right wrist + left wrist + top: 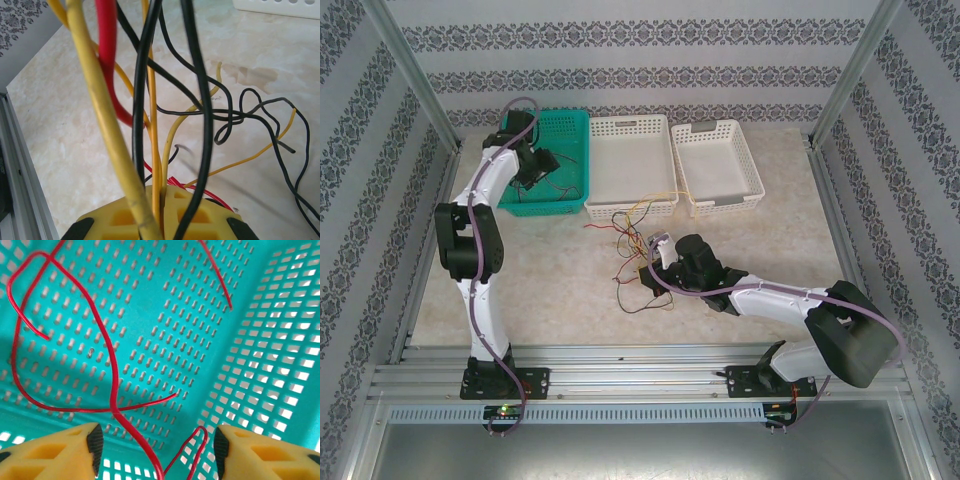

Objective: Untangle the cables

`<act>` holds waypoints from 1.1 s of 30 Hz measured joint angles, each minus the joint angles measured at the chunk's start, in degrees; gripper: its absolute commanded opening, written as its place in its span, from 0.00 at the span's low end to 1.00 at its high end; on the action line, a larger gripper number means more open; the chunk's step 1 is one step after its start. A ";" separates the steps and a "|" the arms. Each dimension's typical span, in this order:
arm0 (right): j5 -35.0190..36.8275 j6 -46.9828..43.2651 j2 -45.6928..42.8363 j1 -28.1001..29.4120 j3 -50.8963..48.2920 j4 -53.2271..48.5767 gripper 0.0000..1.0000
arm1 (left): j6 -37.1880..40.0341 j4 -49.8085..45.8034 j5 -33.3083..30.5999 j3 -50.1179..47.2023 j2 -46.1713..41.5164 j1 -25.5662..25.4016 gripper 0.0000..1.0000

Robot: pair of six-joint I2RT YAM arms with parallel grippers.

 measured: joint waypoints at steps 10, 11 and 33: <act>0.02 -0.09 0.00 0.00 0.00 0.00 0.00 | 2.62 -4.61 -1.77 3.15 -1.95 0.00 0.99; 0.02 -0.09 0.00 0.00 0.00 0.00 0.00 | 2.78 -4.87 -1.64 3.10 -2.49 0.00 1.00; -11.74 3.61 -1.60 -4.61 -0.02 2.56 0.00 | 4.28 27.21 26.08 -51.28 -44.76 -13.25 0.99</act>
